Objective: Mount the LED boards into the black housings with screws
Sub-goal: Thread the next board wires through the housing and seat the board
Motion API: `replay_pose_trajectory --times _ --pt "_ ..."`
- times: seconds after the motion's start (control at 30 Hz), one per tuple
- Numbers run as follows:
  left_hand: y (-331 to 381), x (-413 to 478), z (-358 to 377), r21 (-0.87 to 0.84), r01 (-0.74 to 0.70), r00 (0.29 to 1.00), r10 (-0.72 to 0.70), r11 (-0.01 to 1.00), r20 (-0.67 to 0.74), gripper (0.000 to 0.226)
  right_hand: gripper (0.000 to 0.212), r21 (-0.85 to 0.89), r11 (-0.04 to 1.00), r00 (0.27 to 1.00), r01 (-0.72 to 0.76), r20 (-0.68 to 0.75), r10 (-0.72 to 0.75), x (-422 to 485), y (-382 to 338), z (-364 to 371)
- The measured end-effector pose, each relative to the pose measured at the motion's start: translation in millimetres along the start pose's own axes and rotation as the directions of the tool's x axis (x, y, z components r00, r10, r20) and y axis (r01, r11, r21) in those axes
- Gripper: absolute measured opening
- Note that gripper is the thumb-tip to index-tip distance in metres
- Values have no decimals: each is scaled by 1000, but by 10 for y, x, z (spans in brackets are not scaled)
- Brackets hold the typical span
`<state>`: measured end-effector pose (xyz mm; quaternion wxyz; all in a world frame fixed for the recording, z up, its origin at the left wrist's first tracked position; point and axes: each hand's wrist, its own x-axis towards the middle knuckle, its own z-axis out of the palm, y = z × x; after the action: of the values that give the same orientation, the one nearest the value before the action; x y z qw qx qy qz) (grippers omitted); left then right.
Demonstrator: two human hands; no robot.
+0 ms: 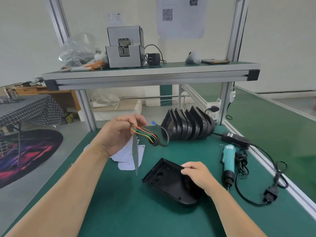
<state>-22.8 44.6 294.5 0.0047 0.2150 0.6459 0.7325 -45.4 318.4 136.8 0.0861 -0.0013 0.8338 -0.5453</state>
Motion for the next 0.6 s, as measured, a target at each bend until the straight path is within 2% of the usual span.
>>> replay_pose_trajectory --times 0.1,0.13,0.2,0.23,0.3,0.37,0.4,0.43,0.5,0.53,0.6 --pt "94 -107 135 -30 -41 998 43 999 54 32 11 -137 986 996 93 6 -93 -52 6 -21" --pt "125 -128 181 -24 -65 996 66 998 66 33 20 -204 970 988 131 -48 -143 -51 -11 -18" --pt "180 -157 275 -24 -116 988 118 993 96 35 52 -307 926 955 219 -126 -267 -28 -87 -23" --pt "206 -155 321 -39 -136 984 140 990 110 36 64 -347 896 943 278 -77 -322 2 -151 -24" --pt "259 -135 404 -82 -141 979 151 987 134 33 80 -421 829 930 367 146 -337 77 -270 7" --pt "312 -90 472 -106 -94 981 110 990 158 27 72 -523 738 899 426 336 -280 170 -320 77" --pt "316 -60 497 -107 -59 986 75 992 151 24 60 -541 711 887 449 367 -281 201 -320 110" --pt "296 -25 515 -96 -29 993 40 995 112 23 48 -527 719 888 454 337 -314 212 -311 139" --pt "182 35 519 -58 11 997 -16 998 -81 17 30 -442 782 895 439 142 -423 209 -291 172" --pt "90 55 499 -46 35 976 -44 998 -211 12 24 -394 806 881 442 19 -474 187 -305 165" --pt "-153 60 410 -79 125 874 -147 989 -463 19 17 -289 826 814 483 -199 -546 142 -405 106"
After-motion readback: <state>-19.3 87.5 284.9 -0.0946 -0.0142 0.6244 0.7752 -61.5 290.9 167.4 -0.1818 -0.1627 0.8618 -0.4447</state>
